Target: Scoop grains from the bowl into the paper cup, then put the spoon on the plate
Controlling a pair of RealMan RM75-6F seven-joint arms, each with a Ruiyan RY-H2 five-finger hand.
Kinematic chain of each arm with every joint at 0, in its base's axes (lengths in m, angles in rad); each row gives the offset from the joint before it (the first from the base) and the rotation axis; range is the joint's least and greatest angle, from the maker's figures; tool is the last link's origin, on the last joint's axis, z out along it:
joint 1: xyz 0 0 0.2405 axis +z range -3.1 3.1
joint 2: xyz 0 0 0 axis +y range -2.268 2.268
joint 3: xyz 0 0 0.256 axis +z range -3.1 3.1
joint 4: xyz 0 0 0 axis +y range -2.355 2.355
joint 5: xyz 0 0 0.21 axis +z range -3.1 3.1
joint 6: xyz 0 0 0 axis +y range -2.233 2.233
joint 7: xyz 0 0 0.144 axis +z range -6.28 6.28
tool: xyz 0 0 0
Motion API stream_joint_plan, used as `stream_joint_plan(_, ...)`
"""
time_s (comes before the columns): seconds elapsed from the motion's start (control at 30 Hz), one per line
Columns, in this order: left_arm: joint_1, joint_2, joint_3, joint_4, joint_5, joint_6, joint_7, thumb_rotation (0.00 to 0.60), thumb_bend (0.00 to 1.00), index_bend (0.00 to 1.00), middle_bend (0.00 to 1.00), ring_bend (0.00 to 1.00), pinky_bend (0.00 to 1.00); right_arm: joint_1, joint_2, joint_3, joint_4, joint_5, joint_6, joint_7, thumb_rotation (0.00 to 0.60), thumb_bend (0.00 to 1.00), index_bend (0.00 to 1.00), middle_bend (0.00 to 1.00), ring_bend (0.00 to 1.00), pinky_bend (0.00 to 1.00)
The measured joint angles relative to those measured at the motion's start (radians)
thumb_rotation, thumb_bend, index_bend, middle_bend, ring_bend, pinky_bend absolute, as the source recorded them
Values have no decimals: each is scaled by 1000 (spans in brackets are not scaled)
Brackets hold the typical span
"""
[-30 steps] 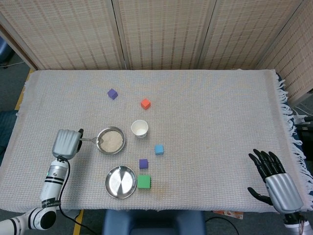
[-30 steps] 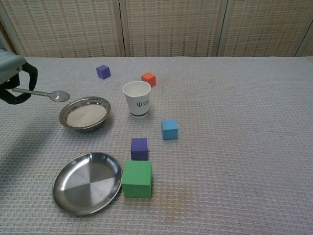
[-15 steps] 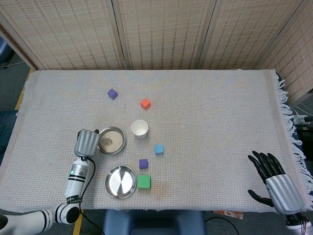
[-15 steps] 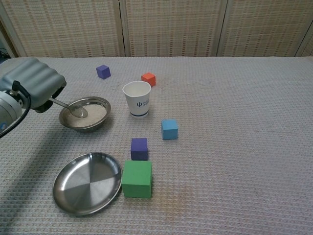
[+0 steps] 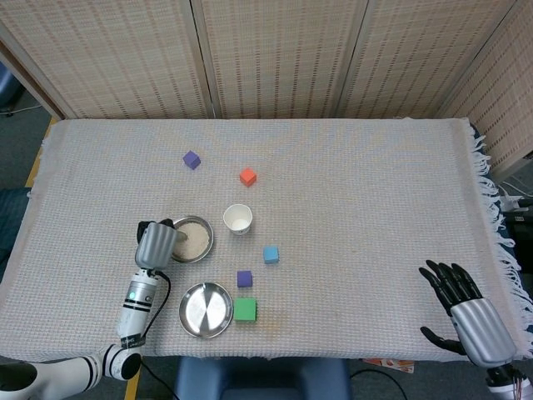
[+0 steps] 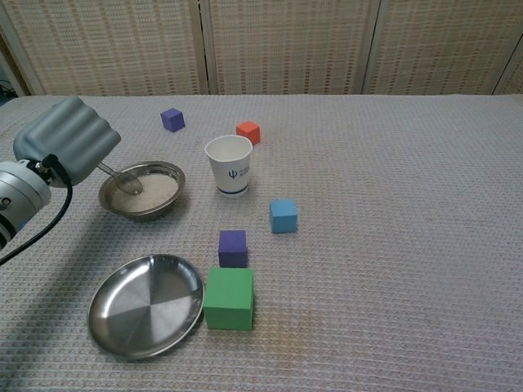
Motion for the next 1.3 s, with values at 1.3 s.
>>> stream_joint_plan(1.3,21,191,-130,-289,-200,-207,-416,600,380,651,1000,1000,1000,1,0,-2,0,5,-8,0,600,77,0,0,0,0)
